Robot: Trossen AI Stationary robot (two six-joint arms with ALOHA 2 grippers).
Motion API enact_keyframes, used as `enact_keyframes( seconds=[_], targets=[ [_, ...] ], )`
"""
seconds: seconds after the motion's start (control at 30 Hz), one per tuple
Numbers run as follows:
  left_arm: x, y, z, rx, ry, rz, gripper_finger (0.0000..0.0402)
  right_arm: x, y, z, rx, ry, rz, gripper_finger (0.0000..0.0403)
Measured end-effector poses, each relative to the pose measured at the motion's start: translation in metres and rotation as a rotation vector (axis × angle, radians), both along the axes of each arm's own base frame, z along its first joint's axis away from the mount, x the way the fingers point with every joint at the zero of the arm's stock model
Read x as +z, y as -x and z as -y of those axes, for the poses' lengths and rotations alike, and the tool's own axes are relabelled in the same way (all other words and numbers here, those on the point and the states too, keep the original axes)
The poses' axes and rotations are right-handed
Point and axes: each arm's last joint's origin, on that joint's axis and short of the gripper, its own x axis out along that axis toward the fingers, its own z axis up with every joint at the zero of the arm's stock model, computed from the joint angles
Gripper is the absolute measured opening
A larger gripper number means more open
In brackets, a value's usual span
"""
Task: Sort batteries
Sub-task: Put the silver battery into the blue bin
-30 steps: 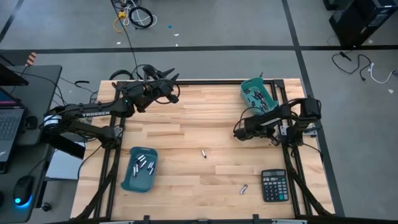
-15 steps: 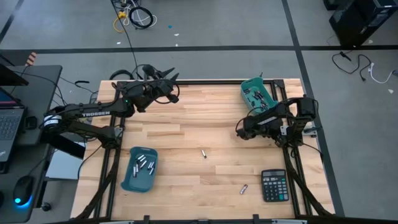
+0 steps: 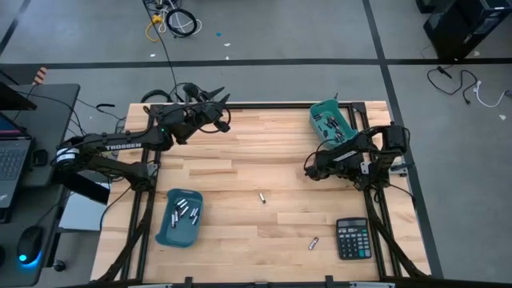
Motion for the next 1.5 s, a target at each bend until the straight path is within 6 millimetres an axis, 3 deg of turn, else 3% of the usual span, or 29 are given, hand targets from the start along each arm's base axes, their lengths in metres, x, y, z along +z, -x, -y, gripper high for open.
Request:
enact_keyframes(
  seconds=[0.33, 0.43, 0.5, 0.6, 0.67, 0.97, 1.2, 1.5],
  targets=[
    [0.001, 0.0, 0.0, 0.0, -0.002, 0.006, 0.0125, -0.013, -0.002, 0.002, 0.045, -0.04, -0.047, 0.0],
    [0.001, 0.0, 0.0, 0.0, -0.002, 0.007, 0.0125, -0.009, -0.017, 0.004, 0.057, -0.052, -0.02, 0.0],
    [0.001, 0.0, 0.0, 0.0, -0.003, 0.009, 0.0125, 0.003, -0.044, 0.005, 0.115, -0.044, 0.064, 0.0],
    [0.001, 0.0, 0.0, 0.0, -0.004, 0.013, 0.0125, 0.038, -0.051, -0.001, 0.156, -0.028, -0.083, 0.0],
    [0.001, 0.0, 0.0, 0.0, -0.004, 0.011, 0.0125, 0.048, -0.064, -0.002, 0.185, 0.021, -0.042, 0.0],
    [0.0, 0.0, 0.0, 0.0, 0.0, 0.001, 0.0125, 0.031, -0.044, 0.002, 0.205, -0.112, -0.037, 0.0],
    [0.001, 0.0, 0.0, -0.003, -0.002, 0.006, 0.0125, 0.04, -0.064, 0.011, 0.584, -0.43, 0.139, 0.0],
    [0.0, 0.0, 0.001, -0.013, 0.023, 0.018, 0.0125, 0.065, -0.092, 0.02, 1.014, -0.635, 0.11, 0.0]
  ],
)
